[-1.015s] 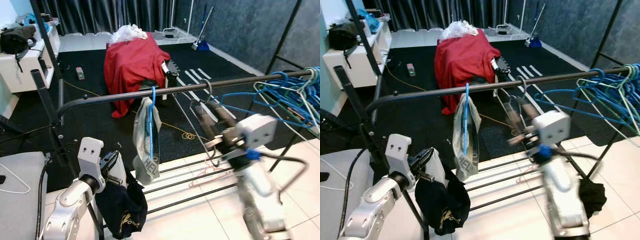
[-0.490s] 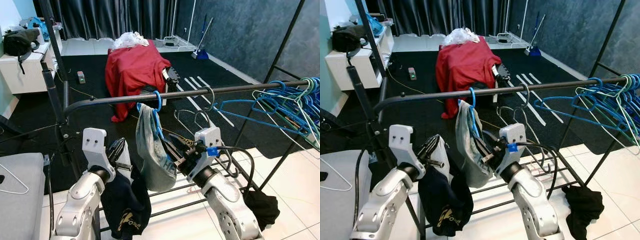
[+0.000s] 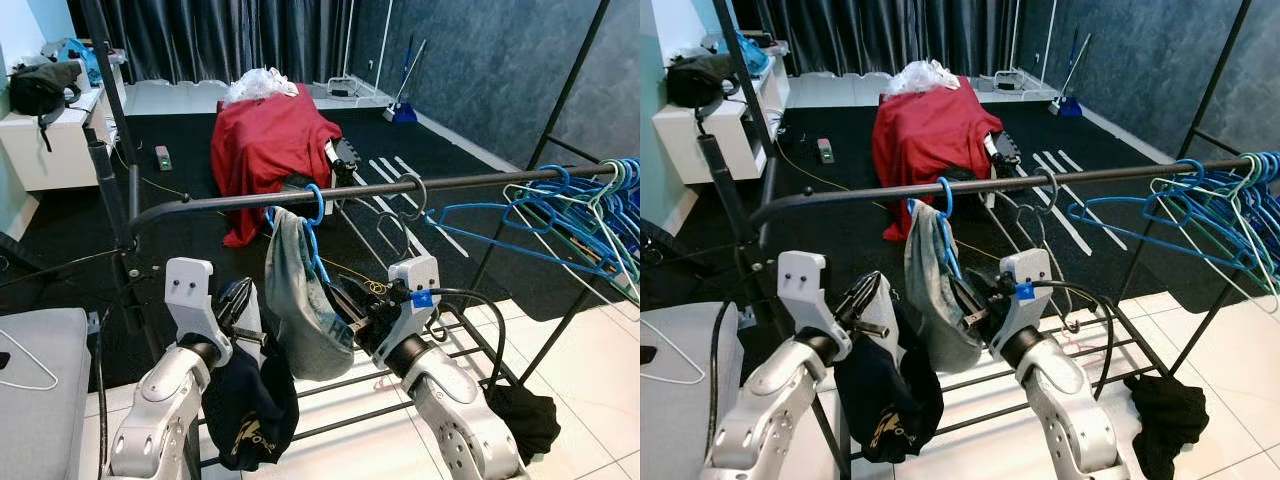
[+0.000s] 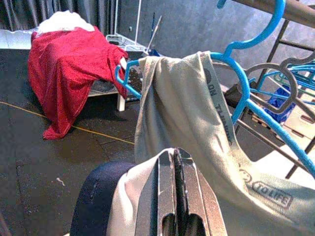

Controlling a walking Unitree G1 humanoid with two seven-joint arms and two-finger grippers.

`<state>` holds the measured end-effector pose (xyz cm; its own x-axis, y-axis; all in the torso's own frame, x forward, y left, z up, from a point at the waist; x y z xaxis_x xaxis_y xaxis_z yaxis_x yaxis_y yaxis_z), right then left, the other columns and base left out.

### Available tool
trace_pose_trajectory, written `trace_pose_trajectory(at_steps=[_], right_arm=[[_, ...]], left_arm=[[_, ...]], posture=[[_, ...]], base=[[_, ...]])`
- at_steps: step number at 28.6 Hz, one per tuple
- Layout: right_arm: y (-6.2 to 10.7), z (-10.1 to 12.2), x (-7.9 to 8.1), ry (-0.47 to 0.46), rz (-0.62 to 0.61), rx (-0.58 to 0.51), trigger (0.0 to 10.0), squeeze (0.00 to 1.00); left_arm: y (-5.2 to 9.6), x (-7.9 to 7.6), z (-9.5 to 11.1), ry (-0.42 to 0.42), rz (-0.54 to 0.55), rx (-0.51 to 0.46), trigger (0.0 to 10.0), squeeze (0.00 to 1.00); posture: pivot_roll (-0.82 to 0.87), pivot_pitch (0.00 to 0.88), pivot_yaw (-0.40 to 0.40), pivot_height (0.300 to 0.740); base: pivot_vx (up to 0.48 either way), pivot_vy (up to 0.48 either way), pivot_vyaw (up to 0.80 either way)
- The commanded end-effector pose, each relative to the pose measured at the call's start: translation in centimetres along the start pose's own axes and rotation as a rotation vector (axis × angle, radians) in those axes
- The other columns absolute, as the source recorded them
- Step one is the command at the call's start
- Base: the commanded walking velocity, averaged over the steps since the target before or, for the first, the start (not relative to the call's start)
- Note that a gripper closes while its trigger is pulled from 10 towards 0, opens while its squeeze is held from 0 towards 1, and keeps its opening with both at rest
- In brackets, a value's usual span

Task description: Hang hanger

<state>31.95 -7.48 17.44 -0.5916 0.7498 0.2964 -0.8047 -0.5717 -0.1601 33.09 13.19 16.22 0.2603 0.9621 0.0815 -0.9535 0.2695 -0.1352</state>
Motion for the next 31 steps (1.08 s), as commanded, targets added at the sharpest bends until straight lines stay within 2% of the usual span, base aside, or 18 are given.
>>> trace_pose_trajectory(at_steps=[1, 31], right_arm=[[-0.09, -0.28, 0.01, 0.007, 0.001, 0.022, 10.0, 0.00], [-0.13, -0.66, 0.00, -0.023, -0.008, 0.048, 10.0, 0.00]], left_arm=[[0.00, -0.47, 0.85, -0.009, -0.016, -0.029, 10.0, 0.00], [0.09, -0.88, 0.94, -0.028, -0.046, -0.003, 10.0, 0.00]], posture=[[-0.05, 0.002, -0.059, 0.740], [-0.05, 0.021, -0.049, 0.740]], base=[[-0.285, 0.000, 0.00], [-0.314, 0.000, 0.00]])
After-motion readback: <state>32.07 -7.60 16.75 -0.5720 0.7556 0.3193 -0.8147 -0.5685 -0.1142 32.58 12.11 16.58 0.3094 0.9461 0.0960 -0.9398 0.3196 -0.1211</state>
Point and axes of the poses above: a point about 5 cm out from each wrist's last joint towards the gripper, its own y axis pointing back from the gripper into the wrist, its own z axis along the axis of the wrist's last joint, x = y × z, the point moved 4 cm from there along -y, pointing out of the wrist towards the gripper, and after that the axes turned 11 degrees about -y, right-handed, at the moved point
